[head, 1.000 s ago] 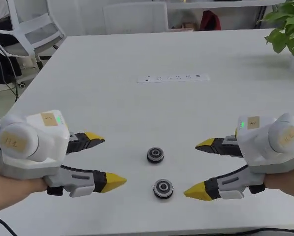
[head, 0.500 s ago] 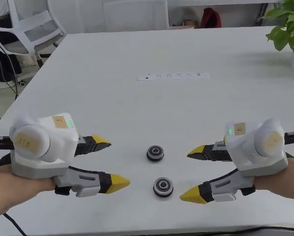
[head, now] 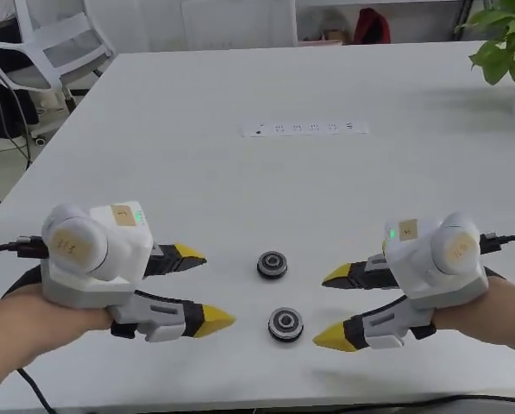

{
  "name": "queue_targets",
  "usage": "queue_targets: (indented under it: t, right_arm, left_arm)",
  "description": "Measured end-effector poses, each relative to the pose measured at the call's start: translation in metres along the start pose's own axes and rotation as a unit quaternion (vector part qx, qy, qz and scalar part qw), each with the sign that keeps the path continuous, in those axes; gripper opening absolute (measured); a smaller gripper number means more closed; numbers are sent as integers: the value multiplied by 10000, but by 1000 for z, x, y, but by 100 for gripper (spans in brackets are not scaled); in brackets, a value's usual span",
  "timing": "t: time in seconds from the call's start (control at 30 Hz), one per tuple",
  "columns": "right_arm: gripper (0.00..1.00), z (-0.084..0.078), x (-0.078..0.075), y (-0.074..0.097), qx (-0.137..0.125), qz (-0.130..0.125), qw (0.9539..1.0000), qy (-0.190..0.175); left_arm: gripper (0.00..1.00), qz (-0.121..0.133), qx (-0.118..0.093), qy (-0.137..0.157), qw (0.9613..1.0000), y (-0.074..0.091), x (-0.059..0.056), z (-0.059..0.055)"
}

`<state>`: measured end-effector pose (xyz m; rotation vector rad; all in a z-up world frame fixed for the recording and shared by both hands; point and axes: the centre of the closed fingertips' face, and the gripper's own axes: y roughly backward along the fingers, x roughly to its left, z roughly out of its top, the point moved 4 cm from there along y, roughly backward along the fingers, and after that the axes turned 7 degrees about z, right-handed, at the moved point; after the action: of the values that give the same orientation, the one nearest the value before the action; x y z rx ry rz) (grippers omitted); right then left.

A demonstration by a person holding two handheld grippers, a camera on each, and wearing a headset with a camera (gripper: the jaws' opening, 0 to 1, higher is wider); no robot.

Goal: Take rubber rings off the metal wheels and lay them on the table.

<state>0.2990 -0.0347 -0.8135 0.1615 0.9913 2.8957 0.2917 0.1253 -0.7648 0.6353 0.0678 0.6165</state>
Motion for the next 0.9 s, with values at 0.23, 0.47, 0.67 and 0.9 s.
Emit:
queue_targets:
  t: [0.23, 0.47, 0.67, 0.9]
  right_arm:
    - [41, 3, 2, -4, -80, 127, 9999, -22]
    - [38, -3, 1, -10, 32, 214, 9998, -40]
    - [35, -1, 1, -13, 66, 285, 9996, 1]
    - [33, 0, 2, -18, 111, 384, 9992, 45]
  left_arm:
    - [51, -177, 118, -56, 9998, -12, -4, -6]
    - [49, -342, 184, -24, 9992, -22, -9, -7]
    - [47, -443, 238, 1, 9987, -29, -12, -8]
    - [44, -498, 300, -59, 9983, -36, -15, -7]
